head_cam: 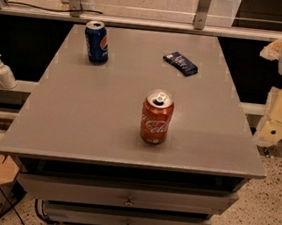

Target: Pick rxbar blueberry

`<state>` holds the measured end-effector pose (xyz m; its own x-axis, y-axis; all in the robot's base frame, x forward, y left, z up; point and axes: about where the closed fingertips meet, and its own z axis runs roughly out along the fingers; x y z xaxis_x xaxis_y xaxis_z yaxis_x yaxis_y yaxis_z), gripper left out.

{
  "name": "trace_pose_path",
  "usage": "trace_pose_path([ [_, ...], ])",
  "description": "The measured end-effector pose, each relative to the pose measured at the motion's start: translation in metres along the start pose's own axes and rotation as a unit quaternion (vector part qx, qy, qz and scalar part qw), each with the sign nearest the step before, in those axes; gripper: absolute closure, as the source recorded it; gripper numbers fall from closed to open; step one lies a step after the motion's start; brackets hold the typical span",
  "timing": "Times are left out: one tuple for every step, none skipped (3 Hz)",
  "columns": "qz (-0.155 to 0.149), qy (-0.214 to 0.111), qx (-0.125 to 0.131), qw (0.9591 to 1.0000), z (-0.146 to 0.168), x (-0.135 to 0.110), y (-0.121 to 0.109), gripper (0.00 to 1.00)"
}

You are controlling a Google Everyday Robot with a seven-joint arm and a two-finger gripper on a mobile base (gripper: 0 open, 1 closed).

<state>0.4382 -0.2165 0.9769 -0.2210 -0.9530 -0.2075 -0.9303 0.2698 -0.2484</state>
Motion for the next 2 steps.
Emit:
trace_pose_path([
  [0.0,0.0,0.0,1.0,0.0,0.0,0.0,0.0],
  [-0.008,-0.017,0.008,0.9998,-0.0017,-0.0039,-0.0037,0.0],
])
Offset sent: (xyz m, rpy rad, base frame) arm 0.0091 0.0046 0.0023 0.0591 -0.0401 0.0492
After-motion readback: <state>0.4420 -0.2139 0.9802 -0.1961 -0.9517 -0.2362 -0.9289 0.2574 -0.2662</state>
